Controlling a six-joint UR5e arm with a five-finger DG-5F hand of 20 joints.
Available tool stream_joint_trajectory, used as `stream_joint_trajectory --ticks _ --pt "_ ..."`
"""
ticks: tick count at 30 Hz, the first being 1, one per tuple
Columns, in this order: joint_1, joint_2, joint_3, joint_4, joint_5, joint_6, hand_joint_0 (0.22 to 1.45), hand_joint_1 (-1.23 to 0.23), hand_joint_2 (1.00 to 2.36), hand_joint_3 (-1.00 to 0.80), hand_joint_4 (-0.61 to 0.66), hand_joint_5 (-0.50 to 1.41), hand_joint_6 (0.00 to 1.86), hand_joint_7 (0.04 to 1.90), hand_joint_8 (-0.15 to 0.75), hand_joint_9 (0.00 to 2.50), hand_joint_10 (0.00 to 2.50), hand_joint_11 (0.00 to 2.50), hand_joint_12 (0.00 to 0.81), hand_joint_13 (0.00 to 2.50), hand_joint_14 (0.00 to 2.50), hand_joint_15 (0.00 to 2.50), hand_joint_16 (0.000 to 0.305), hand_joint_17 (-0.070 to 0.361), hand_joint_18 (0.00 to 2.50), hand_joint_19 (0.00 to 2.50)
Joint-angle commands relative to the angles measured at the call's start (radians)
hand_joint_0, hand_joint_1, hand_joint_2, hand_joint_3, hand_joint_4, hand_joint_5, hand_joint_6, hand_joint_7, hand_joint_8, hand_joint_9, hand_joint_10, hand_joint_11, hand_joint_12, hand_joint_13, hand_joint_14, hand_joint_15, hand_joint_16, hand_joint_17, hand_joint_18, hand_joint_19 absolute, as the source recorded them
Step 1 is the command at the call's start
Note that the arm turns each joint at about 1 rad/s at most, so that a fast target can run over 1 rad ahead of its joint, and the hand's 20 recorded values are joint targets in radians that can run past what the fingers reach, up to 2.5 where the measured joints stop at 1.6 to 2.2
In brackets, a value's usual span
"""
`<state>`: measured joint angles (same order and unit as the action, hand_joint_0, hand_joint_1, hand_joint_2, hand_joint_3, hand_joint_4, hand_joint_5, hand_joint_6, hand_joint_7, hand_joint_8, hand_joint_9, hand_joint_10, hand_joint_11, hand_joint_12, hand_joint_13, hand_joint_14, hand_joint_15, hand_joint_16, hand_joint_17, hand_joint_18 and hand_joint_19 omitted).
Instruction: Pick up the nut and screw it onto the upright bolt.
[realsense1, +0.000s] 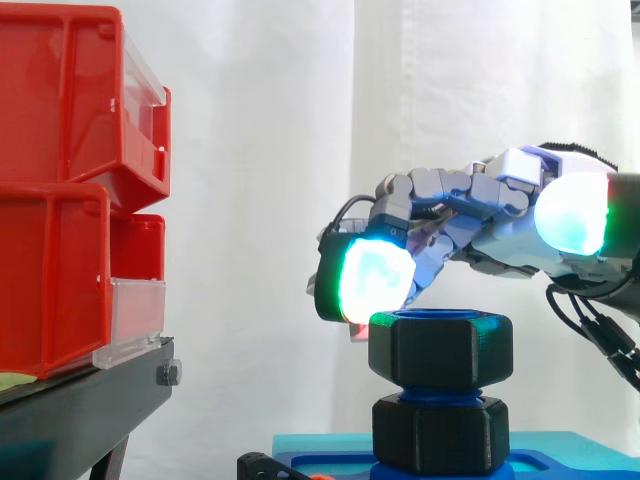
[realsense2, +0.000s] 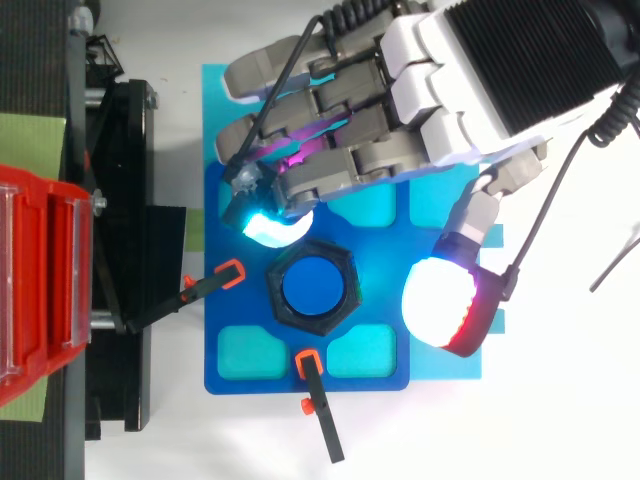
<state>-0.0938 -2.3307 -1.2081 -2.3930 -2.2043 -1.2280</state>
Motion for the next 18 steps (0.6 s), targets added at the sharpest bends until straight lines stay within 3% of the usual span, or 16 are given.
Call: stream_joint_trajectory --ticks 1,5,9,13,14,16,18 --pt "0.005 -0.001 0.005 0.000 0.000 -0.001 0.49 -0.12 1.00 -0.50 0.25 -0.07 0.50 0.99 0.221 0.78 0.00 0.00 0.229 0.57 0.00 0.00 0.025 0.056 0.26 0.00" --pt "0.011 -0.001 0.005 0.008 0.003 0.001 0.49 -0.12 1.00 -0.50 0.21 -0.08 0.50 0.81 0.211 0.77 0.00 0.00 0.230 0.55 0.00 0.00 0.026 0.059 0.25 0.00" --pt "0.019 -0.001 0.008 0.058 0.006 0.019 0.49 -0.11 1.00 -0.50 0.20 -0.09 0.50 0.76 0.207 0.76 0.00 0.00 0.231 0.54 0.00 0.00 0.027 0.061 0.24 0.00" --pt "0.035 -0.001 0.008 0.123 0.063 0.048 0.49 -0.11 1.00 -0.50 0.19 -0.09 0.50 0.74 0.204 0.74 0.00 0.00 0.231 0.53 0.00 0.00 0.027 0.062 0.23 0.00" --pt "0.048 -0.001 0.008 0.124 0.109 0.048 0.49 -0.11 1.00 -0.50 0.19 -0.09 0.50 0.73 0.203 0.74 0.00 0.00 0.232 0.53 0.00 0.00 0.027 0.062 0.22 0.00" --pt "0.060 -0.001 0.008 0.098 0.138 0.044 0.49 -0.11 1.00 -0.50 0.19 -0.09 0.50 0.74 0.205 0.74 0.00 0.00 0.233 0.53 0.00 0.00 0.028 0.062 0.22 0.00" --pt "0.063 -0.002 0.007 0.080 0.144 0.041 0.49 -0.11 1.00 -0.50 0.20 -0.09 0.50 0.73 0.206 0.74 0.00 0.00 0.233 0.53 0.00 0.00 0.028 0.062 0.22 0.00"
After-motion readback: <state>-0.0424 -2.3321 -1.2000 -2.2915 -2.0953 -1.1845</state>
